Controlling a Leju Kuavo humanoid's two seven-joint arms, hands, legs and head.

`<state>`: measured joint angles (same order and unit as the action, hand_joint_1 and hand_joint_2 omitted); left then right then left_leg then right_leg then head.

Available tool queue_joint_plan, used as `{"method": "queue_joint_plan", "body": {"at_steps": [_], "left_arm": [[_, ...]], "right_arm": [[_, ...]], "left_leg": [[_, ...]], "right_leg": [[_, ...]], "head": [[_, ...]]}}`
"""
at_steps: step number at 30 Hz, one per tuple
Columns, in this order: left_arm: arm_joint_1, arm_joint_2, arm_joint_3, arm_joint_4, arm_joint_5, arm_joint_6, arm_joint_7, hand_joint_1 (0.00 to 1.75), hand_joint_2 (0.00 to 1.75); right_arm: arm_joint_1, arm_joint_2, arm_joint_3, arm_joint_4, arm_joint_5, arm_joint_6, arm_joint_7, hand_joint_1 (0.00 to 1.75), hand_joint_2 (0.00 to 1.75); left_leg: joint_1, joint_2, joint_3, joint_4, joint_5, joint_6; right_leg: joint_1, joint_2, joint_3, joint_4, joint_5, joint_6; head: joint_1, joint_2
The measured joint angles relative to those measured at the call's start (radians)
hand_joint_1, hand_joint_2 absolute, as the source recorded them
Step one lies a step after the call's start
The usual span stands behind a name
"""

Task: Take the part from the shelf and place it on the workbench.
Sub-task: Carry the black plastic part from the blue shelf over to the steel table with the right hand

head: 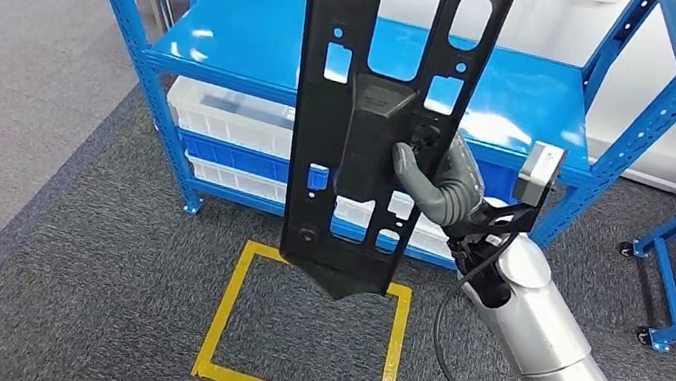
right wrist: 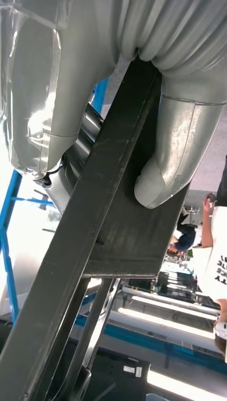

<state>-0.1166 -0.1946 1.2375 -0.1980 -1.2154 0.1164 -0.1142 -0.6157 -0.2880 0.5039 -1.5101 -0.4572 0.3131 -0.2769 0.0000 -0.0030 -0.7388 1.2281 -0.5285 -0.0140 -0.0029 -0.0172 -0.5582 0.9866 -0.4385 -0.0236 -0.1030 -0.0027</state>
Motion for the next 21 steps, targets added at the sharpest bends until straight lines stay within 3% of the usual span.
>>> {"method": "queue_joint_plan", "body": {"at_steps": [1, 2, 3, 5, 7, 8, 10, 11, 13, 15, 16, 17, 18, 19, 21], "left_arm": [[0.000, 0.000, 0.000, 0.000, 0.000, 0.000, 0.000, 0.00, 1.75], [0.000, 0.000, 0.000, 0.000, -0.001, 0.000, 0.000, 0.00, 1.75], [0.000, 0.000, 0.000, 0.000, -0.001, 0.000, 0.000, 0.00, 1.75], [-0.002, 0.000, 0.000, 0.000, -0.002, 0.001, -0.001, 0.00, 1.75], [-0.005, 0.000, 0.000, 0.000, -0.002, 0.005, -0.003, 0.00, 1.75], [-0.006, 0.000, 0.000, 0.000, -0.002, 0.007, -0.005, 0.00, 1.75], [-0.004, 0.000, 0.000, 0.000, -0.002, 0.010, -0.006, 0.00, 1.75], [-0.002, 0.000, 0.000, 0.000, -0.002, 0.011, -0.006, 0.00, 1.75], [-0.001, 0.001, 0.000, 0.000, -0.002, 0.014, -0.006, 0.00, 1.75], [-0.001, 0.001, 0.000, 0.000, -0.002, 0.016, -0.006, 0.00, 1.75], [0.000, 0.001, 0.000, 0.000, -0.002, 0.016, -0.006, 0.00, 1.75], [0.001, 0.001, 0.000, 0.000, -0.002, 0.017, -0.005, 0.00, 1.75], [0.002, 0.001, 0.000, 0.000, -0.002, 0.017, -0.004, 0.00, 1.75], [0.003, 0.001, 0.000, 0.000, -0.002, 0.017, -0.003, 0.00, 1.75], [0.001, 0.000, 0.000, 0.001, -0.002, 0.018, -0.002, 0.00, 1.75]], "right_arm": [[0.001, -0.001, 0.000, 0.000, 0.000, 0.000, 0.000, 1.69, 1.75], [0.002, -0.001, 0.000, 0.000, 0.001, 0.000, 0.000, 1.69, 1.75], [0.004, -0.001, 0.000, -0.001, 0.002, 0.000, 0.000, 1.69, 1.75], [0.006, -0.001, -0.002, -0.005, 0.006, -0.001, -0.002, 1.69, 1.75], [0.008, -0.001, -0.008, -0.013, 0.017, -0.004, -0.011, 1.69, 1.75], [0.009, -0.001, -0.012, -0.018, 0.025, -0.007, -0.016, 1.69, 1.75], [0.015, -0.001, -0.018, -0.023, 0.045, -0.016, -0.023, 1.69, 1.75], [0.020, 0.000, -0.021, -0.024, 0.054, -0.019, -0.024, 1.69, 1.75], [0.028, 0.004, -0.027, -0.027, 0.062, -0.023, -0.025, 1.69, 1.75], [0.033, 0.006, -0.033, -0.028, 0.064, -0.023, -0.026, 1.69, 1.75], [0.036, 0.006, -0.034, -0.028, 0.065, -0.023, -0.026, 1.69, 1.75], [0.039, 0.006, -0.035, -0.028, 0.065, -0.023, -0.026, 1.69, 1.75], [0.042, 0.006, -0.035, -0.028, 0.066, -0.023, -0.026, 1.69, 1.75], [0.044, 0.006, -0.035, -0.028, 0.067, -0.023, -0.026, 1.69, 1.75], [0.044, 0.006, -0.038, -0.029, 0.067, -0.023, -0.026, 1.69, 1.75]], "left_leg": [[0.002, 0.000, -0.007, 0.056, -0.015, -0.003], [0.004, 0.000, 0.000, 0.084, -0.005, -0.006], [0.006, 0.000, 0.023, 0.078, 0.021, -0.007], [0.010, -0.002, 0.122, -0.034, 0.056, -0.006], [0.007, -0.003, 0.221, -0.176, 0.033, 0.004], [0.004, -0.004, 0.243, -0.216, 0.019, 0.011], [0.000, -0.005, 0.243, -0.235, 0.023, 0.027], [-0.001, -0.006, 0.240, -0.237, 0.032, 0.035], [0.000, -0.010, 0.228, -0.239, 0.051, 0.047], [-0.003, -0.017, 0.208, -0.238, 0.068, 0.051], [-0.003, -0.023, 0.199, -0.237, 0.074, 0.051], [-0.004, -0.030, 0.191, -0.236, 0.080, 0.050], [-0.004, -0.038, 0.185, -0.235, 0.084, 0.048], [-0.004, -0.046, 0.181, -0.233, 0.087, 0.046], [-0.004, -0.061, 0.172, -0.228, 0.091, 0.040]], "right_leg": [[0.000, 0.000, -0.017, 0.002, 0.012, 0.001], [0.000, 0.000, -0.034, 0.004, 0.024, 0.003], [0.000, 0.000, -0.051, 0.007, 0.035, 0.005], [0.000, 0.002, -0.081, 0.014, 0.055, 0.013], [0.000, 0.000, -0.099, 0.022, 0.070, 0.023], [-0.001, -0.002, -0.102, 0.023, 0.076, 0.029], [-0.007, -0.005, -0.106, 0.024, 0.086, 0.041], [-0.010, -0.004, -0.111, 0.033, 0.077, 0.046], [-0.013, 0.002, -0.143, 0.109, 0.016, 0.052], [-0.013, 0.006, -0.190, 0.245, -0.066, 0.054], [-0.013, 0.007, -0.203, 0.296, -0.088, 0.055], [-0.013, 0.007, -0.199, 0.312, -0.091, 0.054], [-0.013, 0.009, -0.175, 0.289, -0.076, 0.052], [-0.013, 0.017, -0.136, 0.232, -0.049, 0.049], [-0.013, 0.054, -0.057, 0.102, -0.009, 0.039]], "head": [[0.000, 0.000], [0.000, 0.000], [0.000, 0.000], [0.000, 0.000], [0.000, 0.000], [0.000, 0.000], [0.000, 0.000], [0.000, 0.000], [0.000, 0.000], [0.000, 0.000], [0.000, 0.000], [0.000, 0.000], [0.000, 0.000], [0.000, 0.000], [0.000, 0.000]]}}
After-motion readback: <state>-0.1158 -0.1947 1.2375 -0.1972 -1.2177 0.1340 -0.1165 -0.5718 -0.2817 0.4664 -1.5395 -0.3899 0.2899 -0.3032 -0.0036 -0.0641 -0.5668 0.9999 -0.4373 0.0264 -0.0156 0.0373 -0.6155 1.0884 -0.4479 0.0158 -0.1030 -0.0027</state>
